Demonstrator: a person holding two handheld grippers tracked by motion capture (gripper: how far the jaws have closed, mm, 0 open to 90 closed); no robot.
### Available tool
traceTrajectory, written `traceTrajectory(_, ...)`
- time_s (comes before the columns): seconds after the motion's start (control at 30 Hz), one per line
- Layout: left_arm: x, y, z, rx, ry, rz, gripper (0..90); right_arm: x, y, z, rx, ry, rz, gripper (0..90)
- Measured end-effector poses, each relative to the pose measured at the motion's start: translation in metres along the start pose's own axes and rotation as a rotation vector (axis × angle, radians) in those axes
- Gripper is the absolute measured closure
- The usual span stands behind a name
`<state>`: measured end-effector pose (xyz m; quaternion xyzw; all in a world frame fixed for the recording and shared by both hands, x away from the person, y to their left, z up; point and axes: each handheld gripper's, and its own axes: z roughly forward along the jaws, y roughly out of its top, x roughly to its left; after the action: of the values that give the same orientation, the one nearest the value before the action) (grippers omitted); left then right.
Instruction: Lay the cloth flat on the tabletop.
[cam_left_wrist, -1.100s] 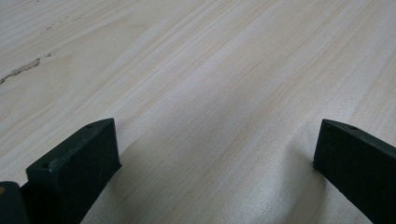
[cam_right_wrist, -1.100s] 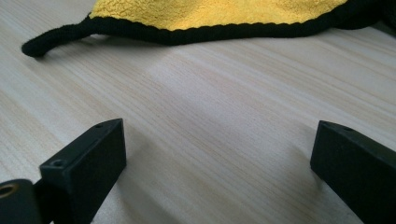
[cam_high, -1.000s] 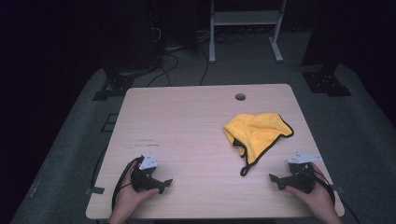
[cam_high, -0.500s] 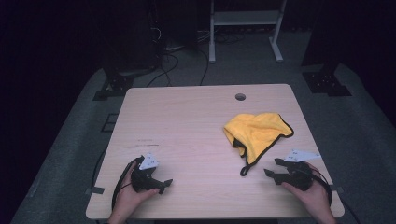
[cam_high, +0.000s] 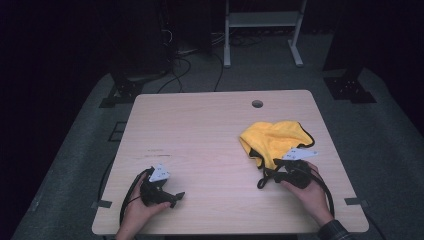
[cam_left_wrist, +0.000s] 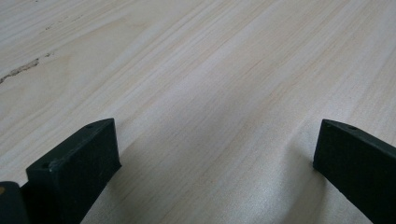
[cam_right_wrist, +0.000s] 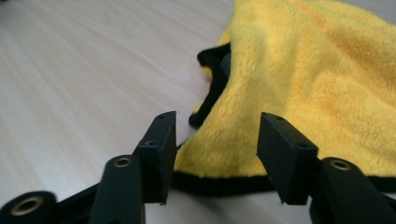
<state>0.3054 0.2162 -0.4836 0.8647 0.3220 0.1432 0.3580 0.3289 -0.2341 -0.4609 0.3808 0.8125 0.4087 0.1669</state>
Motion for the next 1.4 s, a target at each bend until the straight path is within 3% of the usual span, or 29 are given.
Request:
traceTrajectory(0.27, 0.000, 0.000, 0.000, 0.002, 0.000, 0.002, 0.0, -0.006, 0.013, 0.024, -0.001, -0.019, 0.017, 48.9)
traceTrajectory(0.3, 0.000, 0.000, 0.000, 0.002, 0.000, -0.001, 0.0, -0.007, 0.013, 0.030, 0.015, -0.021, 0.031, 58.4)
traceTrajectory(0.33, 0.000, 0.000, 0.000, 0.002, 0.000, -0.001, 0.0, -0.007, 0.013, 0.030, 0.015, -0.021, 0.031, 58.4)
traceTrajectory(0.47, 0.000, 0.000, 0.000, 0.002, -0.001, -0.001, 0.0, -0.007, 0.015, 0.034, 0.036, -0.006, 0.032, 76.4)
traceTrajectory(0.6, 0.000, 0.000, 0.000, 0.002, -0.001, -0.001, 0.0, 0.000, 0.018, 0.030, 0.027, 0.028, 0.020, 79.5)
traceTrajectory(0.7, 0.000, 0.000, 0.000, 0.002, -0.001, -0.001, 0.0, 0.010, 0.020, 0.028, 0.032, 0.073, 0.009, 80.0)
traceTrajectory(0.9, 0.000, 0.000, 0.000, 0.003, 0.000, 0.002, 0.0, 0.039, 0.021, 0.026, 0.028, 0.211, -0.027, 80.1)
traceTrajectory(1.13, 0.000, 0.000, 0.000, 0.000, 0.000, -0.001, 0.0, 0.087, 0.023, 0.036, 0.052, 0.371, -0.098, 79.9)
traceTrajectory(1.3, 0.000, 0.000, 0.000, -0.001, 0.000, -0.002, 0.0, 0.114, 0.023, 0.042, 0.070, 0.438, -0.140, 79.0)
traceTrajectory(1.4, 0.000, 0.000, 0.000, -0.001, 0.000, -0.002, 0.0, 0.122, 0.022, 0.045, 0.077, 0.440, -0.172, 71.5)
